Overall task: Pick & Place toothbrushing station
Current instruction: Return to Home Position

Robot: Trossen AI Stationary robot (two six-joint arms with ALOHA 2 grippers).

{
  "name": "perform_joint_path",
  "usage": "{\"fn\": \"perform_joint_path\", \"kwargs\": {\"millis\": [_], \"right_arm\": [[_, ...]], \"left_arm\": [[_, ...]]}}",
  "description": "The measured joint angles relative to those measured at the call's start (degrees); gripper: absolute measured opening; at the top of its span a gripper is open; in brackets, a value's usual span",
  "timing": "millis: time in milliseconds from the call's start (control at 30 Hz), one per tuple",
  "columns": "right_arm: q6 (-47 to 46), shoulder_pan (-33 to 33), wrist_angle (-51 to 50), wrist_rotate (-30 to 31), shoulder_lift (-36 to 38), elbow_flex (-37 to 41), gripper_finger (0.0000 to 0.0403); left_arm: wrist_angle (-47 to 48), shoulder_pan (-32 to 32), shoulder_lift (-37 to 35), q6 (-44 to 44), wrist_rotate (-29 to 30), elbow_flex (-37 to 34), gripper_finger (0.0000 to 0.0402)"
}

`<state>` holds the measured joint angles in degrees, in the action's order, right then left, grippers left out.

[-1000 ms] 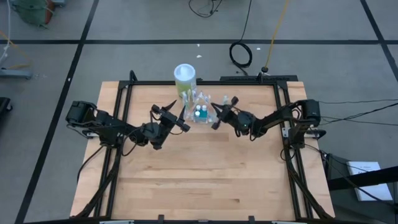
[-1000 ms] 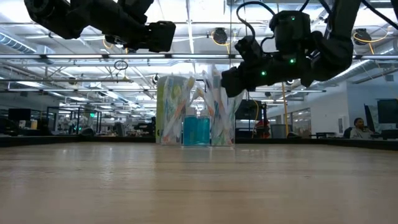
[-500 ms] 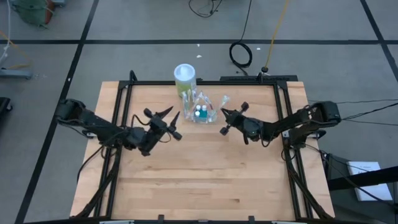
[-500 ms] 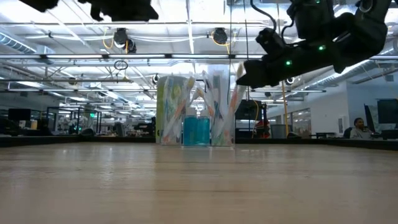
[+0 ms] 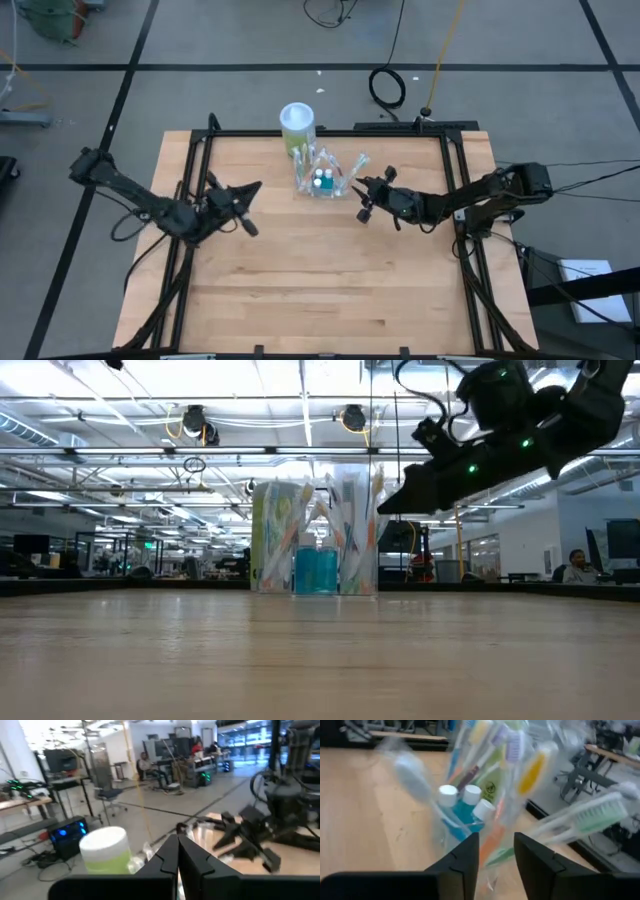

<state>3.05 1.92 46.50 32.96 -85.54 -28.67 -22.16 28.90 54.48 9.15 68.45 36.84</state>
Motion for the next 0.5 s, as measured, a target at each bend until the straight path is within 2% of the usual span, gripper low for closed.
{"fn": "perform_joint_path", "kwargs": {"millis": [100,233,300,433,500], "right_arm": [[3.5,-1.9,-4.2,0.0,3.9,0.0,0.013],[2.6,-4.4,-15.4,-0.9,13.6,0.0,0.014],[1.3,-5.8,-24.4,-3.0,19.9,-0.1,0.0141],[-2.4,-8.6,-40.4,-7.6,33.1,0.0,0.0133],[-4.2,-9.4,-45.7,-12.2,39.1,0.0,0.0123]], "left_arm": [[8.7,3.3,-4.2,-4.3,0.0,0.0,0.0008],[19.9,7.9,-10.2,-6.3,-0.1,0.0,0.0017],[25.9,9.5,-13.2,-6.2,-1.4,0.0,0.0015],[36.3,11.9,-18.6,-11.9,-4.4,0.0,0.0003],[41.0,12.6,-20.4,-13.9,-4.5,0.0,0.0008]]}}
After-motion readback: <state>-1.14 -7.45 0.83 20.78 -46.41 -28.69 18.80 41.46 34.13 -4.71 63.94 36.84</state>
